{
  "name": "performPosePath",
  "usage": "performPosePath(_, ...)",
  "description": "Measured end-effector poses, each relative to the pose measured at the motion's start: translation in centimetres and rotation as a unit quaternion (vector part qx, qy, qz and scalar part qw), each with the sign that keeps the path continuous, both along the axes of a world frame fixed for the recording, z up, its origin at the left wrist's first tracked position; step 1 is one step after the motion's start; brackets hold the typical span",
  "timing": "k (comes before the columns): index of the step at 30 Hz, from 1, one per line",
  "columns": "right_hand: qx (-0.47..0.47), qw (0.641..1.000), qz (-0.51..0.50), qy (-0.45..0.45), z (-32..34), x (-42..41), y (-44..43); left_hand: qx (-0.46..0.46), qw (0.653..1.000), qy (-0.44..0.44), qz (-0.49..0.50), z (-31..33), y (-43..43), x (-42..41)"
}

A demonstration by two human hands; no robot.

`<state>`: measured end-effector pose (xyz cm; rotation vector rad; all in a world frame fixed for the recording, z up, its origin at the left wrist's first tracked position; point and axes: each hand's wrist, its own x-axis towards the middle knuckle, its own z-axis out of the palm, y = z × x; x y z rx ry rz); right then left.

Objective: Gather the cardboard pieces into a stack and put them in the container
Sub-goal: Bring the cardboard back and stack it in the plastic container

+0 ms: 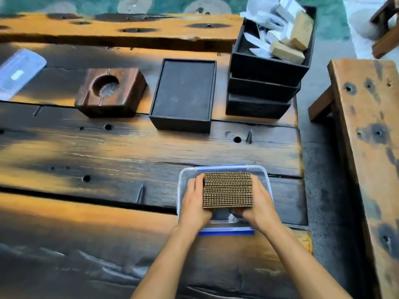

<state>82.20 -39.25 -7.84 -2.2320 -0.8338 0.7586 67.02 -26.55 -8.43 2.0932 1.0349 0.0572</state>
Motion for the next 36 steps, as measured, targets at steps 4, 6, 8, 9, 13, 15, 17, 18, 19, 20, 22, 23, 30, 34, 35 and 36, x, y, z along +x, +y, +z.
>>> performPosePath(4,-0.033,0.999,0.019,0.02,-0.6,0.3,0.2,-0.033,0.999,0.012,0.018,0.0,0.2,0.1)
performPosePath(6,-0.039,0.999,0.021,0.024,-1.0,0.4,0.3,-0.046,0.999,-0.002,0.02,-0.2,0.3,0.5)
performPosePath(8,-0.035,0.999,0.001,0.028,-0.5,0.2,0.2,-0.056,0.998,-0.007,0.02,0.1,0.6,0.5)
performPosePath(9,-0.029,0.999,-0.006,0.033,-0.2,0.2,0.0,-0.055,0.998,-0.012,0.017,0.2,0.6,0.4)
performPosePath(13,0.008,1.0,0.003,-0.001,1.3,-0.5,-0.8,-0.043,0.998,-0.051,-0.017,1.4,0.9,-0.2)
performPosePath(15,0.016,1.0,0.004,-0.008,2.2,-0.5,-0.8,-0.049,0.996,-0.068,-0.039,2.5,1.4,-0.2)
performPosePath(17,0.01,1.0,0.004,-0.025,3.3,-0.8,-1.0,-0.047,0.994,-0.079,-0.06,4.0,1.7,-0.6)
performPosePath(18,0.009,0.999,0.008,-0.031,4.0,-1.0,-1.2,-0.045,0.993,-0.082,-0.07,4.7,1.7,-0.8)
performPosePath(19,0.016,0.999,0.01,-0.033,4.6,-1.3,-1.5,-0.043,0.992,-0.088,-0.079,5.4,1.6,-1.1)
performPosePath(20,0.024,0.999,0.011,-0.031,5.2,-1.6,-1.7,-0.038,0.991,-0.096,-0.085,5.9,1.5,-1.4)
performPosePath(22,0.033,0.999,0.003,-0.025,6.5,-2.5,-2.4,-0.033,0.989,-0.104,-0.097,6.7,0.9,-2.2)
performPosePath(23,0.035,0.999,0.0,-0.016,6.9,-3.0,-2.8,-0.036,0.989,-0.102,-0.104,6.8,0.6,-2.8)
performPosePath(30,0.016,0.998,0.039,0.051,8.5,-3.9,-4.5,-0.111,0.986,-0.056,-0.109,7.3,0.1,-5.5)
performPosePath(34,-0.019,0.99,0.027,0.136,8.9,-2.6,-4.5,-0.244,0.968,-0.052,-0.011,7.9,-0.2,-5.4)
performPosePath(35,-0.032,0.983,0.011,0.18,8.9,-2.2,-4.5,-0.284,0.957,-0.058,0.019,7.9,-0.2,-5.2)
performPosePath(36,-0.044,0.975,-0.006,0.219,8.9,-1.9,-4.6,-0.326,0.942,-0.068,0.05,8.0,-0.2,-5.0)
